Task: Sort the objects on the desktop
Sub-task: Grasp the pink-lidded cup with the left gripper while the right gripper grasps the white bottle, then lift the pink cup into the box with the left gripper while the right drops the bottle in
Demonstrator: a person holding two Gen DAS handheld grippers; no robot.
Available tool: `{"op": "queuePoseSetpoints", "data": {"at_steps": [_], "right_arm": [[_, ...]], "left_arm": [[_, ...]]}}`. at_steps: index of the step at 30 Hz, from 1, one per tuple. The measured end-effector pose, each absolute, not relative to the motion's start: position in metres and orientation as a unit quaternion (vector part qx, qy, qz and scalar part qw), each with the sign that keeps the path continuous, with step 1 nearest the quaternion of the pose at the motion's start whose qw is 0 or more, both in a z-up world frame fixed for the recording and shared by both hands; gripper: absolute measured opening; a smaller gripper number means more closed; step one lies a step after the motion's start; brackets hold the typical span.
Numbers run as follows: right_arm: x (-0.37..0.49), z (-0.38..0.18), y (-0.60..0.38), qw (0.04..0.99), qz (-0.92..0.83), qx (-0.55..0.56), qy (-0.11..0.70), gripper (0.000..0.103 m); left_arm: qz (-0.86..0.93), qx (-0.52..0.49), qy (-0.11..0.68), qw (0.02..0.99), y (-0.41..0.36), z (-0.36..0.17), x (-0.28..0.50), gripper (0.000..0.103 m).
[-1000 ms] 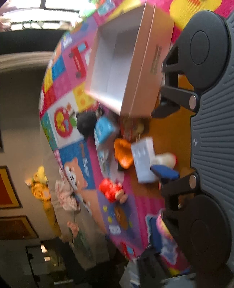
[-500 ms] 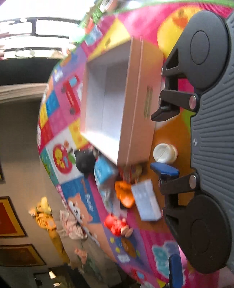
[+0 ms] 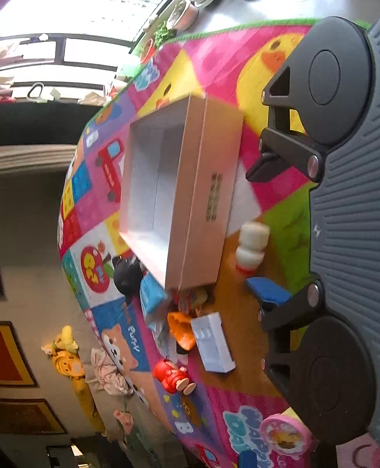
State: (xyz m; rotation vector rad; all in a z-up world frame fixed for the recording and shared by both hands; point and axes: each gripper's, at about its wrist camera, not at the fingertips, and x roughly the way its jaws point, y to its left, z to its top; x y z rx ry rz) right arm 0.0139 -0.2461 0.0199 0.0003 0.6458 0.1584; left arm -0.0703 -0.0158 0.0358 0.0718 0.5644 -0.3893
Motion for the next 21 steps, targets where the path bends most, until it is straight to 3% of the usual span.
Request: {"op": "queuePoseSetpoints", "data": {"at_steps": [2, 5, 11, 15, 16, 17, 21], "right_arm": [[0.028, 0.013, -0.236, 0.94, 0.075, 0.006, 0.333, 0.072], [0.038, 0.006, -0.228, 0.934, 0.067, -0.001, 0.352, 0.046], [0.008, 0.024, -0.242, 0.938, 0.098, -0.007, 0.332, 0.046], [-0.02, 0.043, -0.262, 0.931, 0.139, -0.003, 0.336, 0.046], [-0.027, 0.047, -0.265, 0.932, 0.143, -0.007, 0.334, 0.046], [-0.035, 0.05, -0.269, 0.932, 0.145, -0.012, 0.331, 0.046], [-0.057, 0.059, -0.284, 0.934, 0.149, -0.017, 0.324, 0.046]], "left_arm": [[-0.172, 0.032, 0.291, 0.941, -0.011, 0.033, -0.07, 0.097], [-0.145, 0.038, 0.298, 0.943, -0.005, 0.029, -0.072, 0.097], [-0.145, 0.048, 0.306, 0.94, -0.018, 0.017, -0.066, 0.094], [-0.137, 0.064, 0.315, 0.937, -0.033, 0.007, -0.058, 0.077], [-0.134, 0.065, 0.316, 0.937, -0.035, 0.005, -0.056, 0.063], [-0.132, 0.067, 0.316, 0.937, -0.036, 0.005, -0.055, 0.058], [-0.141, 0.071, 0.298, 0.942, -0.041, 0.014, -0.058, 0.054]]}}
